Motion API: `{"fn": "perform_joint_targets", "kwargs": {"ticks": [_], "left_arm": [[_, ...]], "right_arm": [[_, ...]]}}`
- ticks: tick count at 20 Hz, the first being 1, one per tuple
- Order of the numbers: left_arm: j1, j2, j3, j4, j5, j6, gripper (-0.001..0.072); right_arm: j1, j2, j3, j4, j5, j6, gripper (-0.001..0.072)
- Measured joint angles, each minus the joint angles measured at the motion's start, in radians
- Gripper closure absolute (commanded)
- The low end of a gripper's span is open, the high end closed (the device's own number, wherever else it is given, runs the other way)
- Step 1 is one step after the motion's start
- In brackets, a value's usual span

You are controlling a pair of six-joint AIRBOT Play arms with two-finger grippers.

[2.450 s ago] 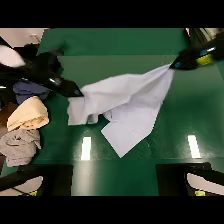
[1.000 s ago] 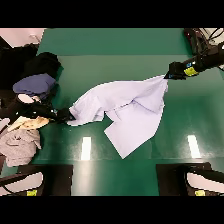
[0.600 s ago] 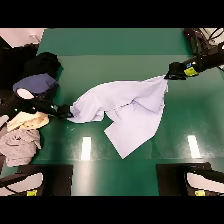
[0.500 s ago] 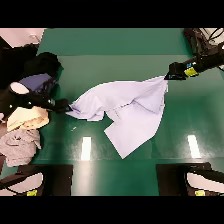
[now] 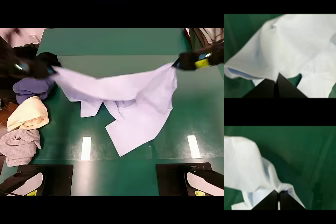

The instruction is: Fold the shirts.

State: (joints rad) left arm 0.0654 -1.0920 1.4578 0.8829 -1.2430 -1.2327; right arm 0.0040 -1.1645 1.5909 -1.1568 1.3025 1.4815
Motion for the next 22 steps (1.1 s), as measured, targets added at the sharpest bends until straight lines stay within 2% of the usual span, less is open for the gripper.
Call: {"fn": "perform_joint_targets", "kwargs": {"ticks": [6, 10, 14, 17, 19, 22], "left_arm": [[0.000, 0.080, 0.523, -0.002, 0.003, -0.019, 0.0681], [0.000, 0.178, 0.652, -0.002, 0.076, -0.030, 0.0681], [0.000, 0.272, 0.687, -0.001, 0.134, -0.044, 0.0681], [0.000, 0.298, 0.672, 0.039, 0.109, -0.077, 0.0681], [0.000, 0.303, 0.595, 0.107, 0.064, -0.115, 0.0681], [0.000, 0.296, 0.366, 0.174, 0.024, -0.154, 0.0680]], "right_arm": [[-0.083, 0.192, 0.237, 0.004, -0.097, -0.022, 0.0696], [-0.172, 0.286, 0.391, 0.004, -0.097, -0.030, 0.0696], [-0.290, 0.364, 0.443, 0.004, -0.083, -0.033, 0.0697], [-0.380, 0.398, 0.405, 0.006, -0.060, -0.032, 0.0697], [-0.416, 0.375, 0.392, 0.006, -0.007, -0.018, 0.0697], [-0.435, 0.256, 0.406, 0.037, 0.153, 0.020, 0.0697]]}}
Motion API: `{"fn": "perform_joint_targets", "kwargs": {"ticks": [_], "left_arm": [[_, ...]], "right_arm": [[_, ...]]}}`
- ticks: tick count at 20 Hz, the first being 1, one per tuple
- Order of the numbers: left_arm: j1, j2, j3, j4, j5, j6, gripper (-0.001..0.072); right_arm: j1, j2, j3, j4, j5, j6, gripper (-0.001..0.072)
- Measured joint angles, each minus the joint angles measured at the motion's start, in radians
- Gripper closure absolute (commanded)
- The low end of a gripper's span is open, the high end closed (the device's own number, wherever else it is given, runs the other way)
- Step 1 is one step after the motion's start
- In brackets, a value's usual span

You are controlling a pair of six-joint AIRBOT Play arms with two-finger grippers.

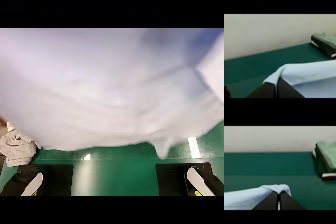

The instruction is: Fold the shirts.

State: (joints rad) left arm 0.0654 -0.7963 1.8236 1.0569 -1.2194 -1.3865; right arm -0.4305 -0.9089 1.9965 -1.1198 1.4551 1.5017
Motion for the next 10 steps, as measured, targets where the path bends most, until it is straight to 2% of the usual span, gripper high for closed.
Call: {"fn": "perform_joint_targets", "kwargs": {"ticks": [3, 5, 7, 10], "left_arm": [[0.000, -0.064, -0.260, -0.011, -0.005, -0.005, 0.0680], [0.000, -0.141, -0.397, -0.043, 0.039, 0.025, 0.0680], [0.000, -0.246, -0.481, -0.068, 0.097, 0.057, 0.0679], [-0.001, -0.418, -0.538, -0.141, 0.185, 0.100, 0.0662]], "right_arm": [[0.059, -0.162, -0.024, 0.013, 0.118, 0.025, 0.0697], [0.130, -0.264, -0.080, -0.009, 0.134, 0.030, 0.0697], [0.206, -0.364, -0.158, -0.065, 0.097, 0.033, 0.0696], [0.291, -0.483, -0.250, -0.119, -0.030, 0.033, 0.0690]]}}
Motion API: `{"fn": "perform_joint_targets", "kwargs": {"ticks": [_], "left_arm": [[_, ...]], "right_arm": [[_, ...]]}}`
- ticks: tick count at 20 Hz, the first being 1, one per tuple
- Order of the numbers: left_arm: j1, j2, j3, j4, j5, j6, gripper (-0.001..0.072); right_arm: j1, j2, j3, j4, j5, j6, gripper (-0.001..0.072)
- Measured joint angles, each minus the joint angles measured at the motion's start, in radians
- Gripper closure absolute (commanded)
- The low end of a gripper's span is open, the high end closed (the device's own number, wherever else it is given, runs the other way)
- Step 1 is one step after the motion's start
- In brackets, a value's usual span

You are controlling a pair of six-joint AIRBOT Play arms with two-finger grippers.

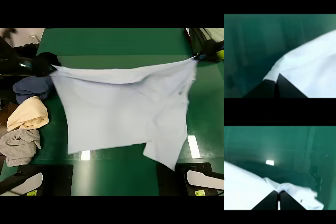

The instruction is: Fold the shirts.

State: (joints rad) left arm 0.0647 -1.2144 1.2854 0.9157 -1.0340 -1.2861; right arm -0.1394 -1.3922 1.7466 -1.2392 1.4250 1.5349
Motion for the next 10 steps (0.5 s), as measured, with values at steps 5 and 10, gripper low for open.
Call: {"fn": "perform_joint_targets", "kwargs": {"ticks": [5, 10], "left_arm": [[0.010, -0.164, -0.009, -0.095, 0.092, 0.029, 0.0228], [0.121, -0.187, 0.051, -0.097, -0.051, 0.046, 0.0229]], "right_arm": [[0.060, -0.114, -0.055, -0.021, -0.173, 0.001, 0.0282], [0.014, -0.089, -0.067, -0.018, -0.172, 0.001, 0.0285]]}}
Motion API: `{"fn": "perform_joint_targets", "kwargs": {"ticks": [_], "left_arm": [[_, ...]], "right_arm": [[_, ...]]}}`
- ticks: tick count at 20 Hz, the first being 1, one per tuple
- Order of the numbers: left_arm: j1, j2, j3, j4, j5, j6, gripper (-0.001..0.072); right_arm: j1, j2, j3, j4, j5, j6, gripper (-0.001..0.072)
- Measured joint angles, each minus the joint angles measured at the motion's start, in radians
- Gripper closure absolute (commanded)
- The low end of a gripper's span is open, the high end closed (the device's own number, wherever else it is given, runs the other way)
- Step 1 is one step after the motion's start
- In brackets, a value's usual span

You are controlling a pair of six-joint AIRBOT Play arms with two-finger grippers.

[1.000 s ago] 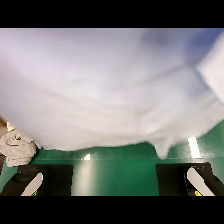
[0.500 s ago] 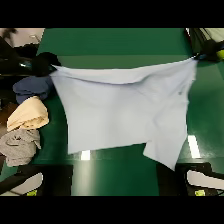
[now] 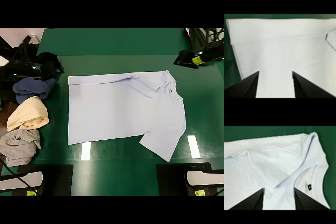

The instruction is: Fold the shirts.

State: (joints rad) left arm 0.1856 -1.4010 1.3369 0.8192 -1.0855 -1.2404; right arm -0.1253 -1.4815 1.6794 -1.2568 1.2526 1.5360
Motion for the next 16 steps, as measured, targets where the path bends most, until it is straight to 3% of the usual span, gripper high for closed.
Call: {"fn": "perform_joint_targets", "kwargs": {"ticks": [1, 2, 3, 4, 11, 16], "left_arm": [[0.021, 0.000, -0.002, 0.010, -0.055, 0.008, 0.0229], [0.034, 0.003, -0.015, 0.020, -0.109, 0.013, 0.0229], [0.046, 0.010, -0.048, 0.037, -0.158, 0.021, 0.0230], [0.055, 0.023, -0.094, 0.051, -0.190, 0.027, 0.0230], [0.074, 0.224, -0.616, 0.091, -0.181, 0.071, 0.0229], [0.075, 0.299, -0.821, 0.089, -0.154, 0.084, 0.0230]], "right_arm": [[-0.011, 0.014, -0.001, 0.002, 0.015, 0.000, 0.0287], [-0.021, 0.027, -0.002, 0.005, 0.031, -0.001, 0.0350], [-0.029, 0.041, -0.003, 0.005, 0.044, -0.006, 0.0465], [-0.035, 0.053, -0.004, 0.006, 0.056, -0.010, 0.0488], [-0.047, 0.098, -0.005, 0.008, 0.120, -0.024, 0.0488], [-0.047, 0.102, -0.005, 0.008, 0.144, -0.027, 0.0488]]}}
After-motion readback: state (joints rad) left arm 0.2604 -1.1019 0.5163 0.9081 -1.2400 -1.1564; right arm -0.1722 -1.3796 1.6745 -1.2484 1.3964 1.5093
